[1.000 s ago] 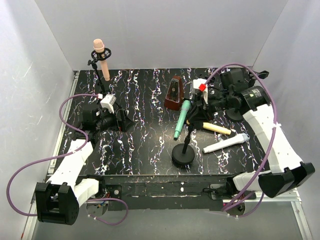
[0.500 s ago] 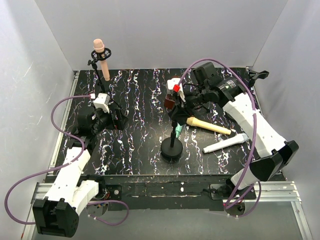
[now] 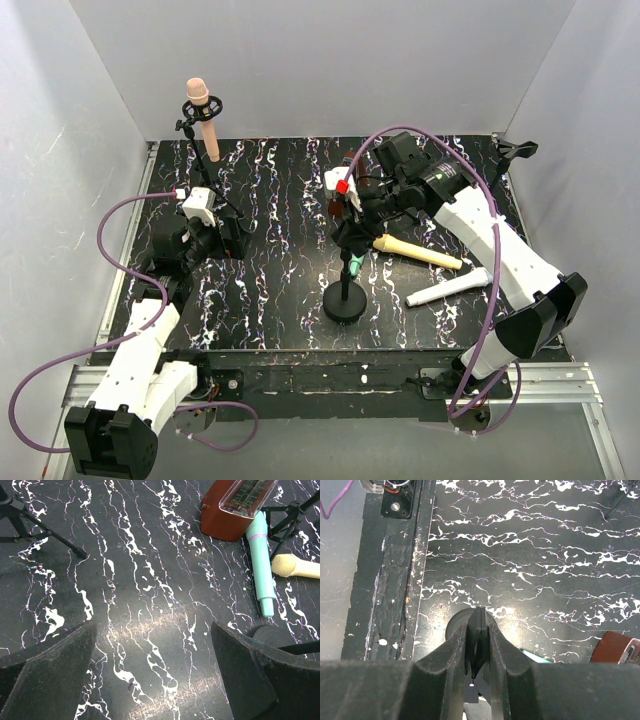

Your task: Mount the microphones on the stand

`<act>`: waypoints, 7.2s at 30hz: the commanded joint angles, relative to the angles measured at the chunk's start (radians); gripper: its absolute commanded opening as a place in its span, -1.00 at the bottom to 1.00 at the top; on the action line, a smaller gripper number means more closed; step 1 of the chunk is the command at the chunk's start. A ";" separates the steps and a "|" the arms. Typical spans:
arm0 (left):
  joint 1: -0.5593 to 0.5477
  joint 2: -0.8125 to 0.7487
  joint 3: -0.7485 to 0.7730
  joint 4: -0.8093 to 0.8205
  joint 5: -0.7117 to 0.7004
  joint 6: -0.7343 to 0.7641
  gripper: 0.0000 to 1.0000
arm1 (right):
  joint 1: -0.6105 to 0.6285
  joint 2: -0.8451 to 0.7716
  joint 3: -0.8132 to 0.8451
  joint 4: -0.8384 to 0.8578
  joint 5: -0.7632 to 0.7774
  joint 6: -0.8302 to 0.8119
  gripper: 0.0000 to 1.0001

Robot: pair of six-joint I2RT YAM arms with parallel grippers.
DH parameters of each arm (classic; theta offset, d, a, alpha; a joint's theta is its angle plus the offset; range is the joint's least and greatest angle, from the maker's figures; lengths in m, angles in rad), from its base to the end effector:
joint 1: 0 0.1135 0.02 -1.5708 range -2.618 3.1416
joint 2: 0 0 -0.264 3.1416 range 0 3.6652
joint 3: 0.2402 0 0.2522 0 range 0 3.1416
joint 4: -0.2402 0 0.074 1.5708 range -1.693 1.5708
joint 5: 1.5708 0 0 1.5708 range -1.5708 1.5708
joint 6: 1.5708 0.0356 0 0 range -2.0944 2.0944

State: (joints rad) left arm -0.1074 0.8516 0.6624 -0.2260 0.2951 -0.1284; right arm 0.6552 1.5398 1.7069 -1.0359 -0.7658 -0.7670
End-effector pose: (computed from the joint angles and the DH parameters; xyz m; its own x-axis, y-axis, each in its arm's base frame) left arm 0.1946 -0.0314 0.2814 -0.4448 -0.0753 -0.8925 0.3128 0.9207 -0.2335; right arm 0.2290 0.2071 0.4012 0.1152 -0.5424 -0.8322 -0.9919 -0.1077 -0.0671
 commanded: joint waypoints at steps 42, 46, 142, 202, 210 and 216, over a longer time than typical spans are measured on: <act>-0.003 -0.029 -0.012 0.019 0.065 0.009 0.96 | -0.379 -0.444 -0.226 -0.119 -0.331 0.011 0.52; -0.003 -0.037 -0.012 0.019 0.070 0.009 0.96 | -0.479 -0.516 -0.317 -0.087 -0.337 0.043 0.53; -0.003 -0.040 -0.014 0.036 0.138 0.007 0.96 | -0.565 0.111 -0.719 0.479 0.289 -0.422 -0.85; -0.656 0.240 0.566 0.143 -0.048 -0.465 0.96 | -0.629 -0.428 -0.194 0.649 -0.484 0.920 -0.97; -0.807 0.389 0.634 0.299 -0.146 -0.516 0.96 | -0.629 -0.423 -0.239 0.890 -0.460 1.183 -0.97; -0.900 0.487 0.620 0.483 -0.237 -0.623 0.96 | -0.631 -0.417 -0.271 0.950 -0.435 1.244 -0.97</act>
State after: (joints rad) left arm -0.9646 1.3052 1.2636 0.0956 0.1543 -0.6689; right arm 0.0319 1.1210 1.4597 -0.2070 -1.2106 0.3794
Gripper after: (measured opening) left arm 0.981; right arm 0.457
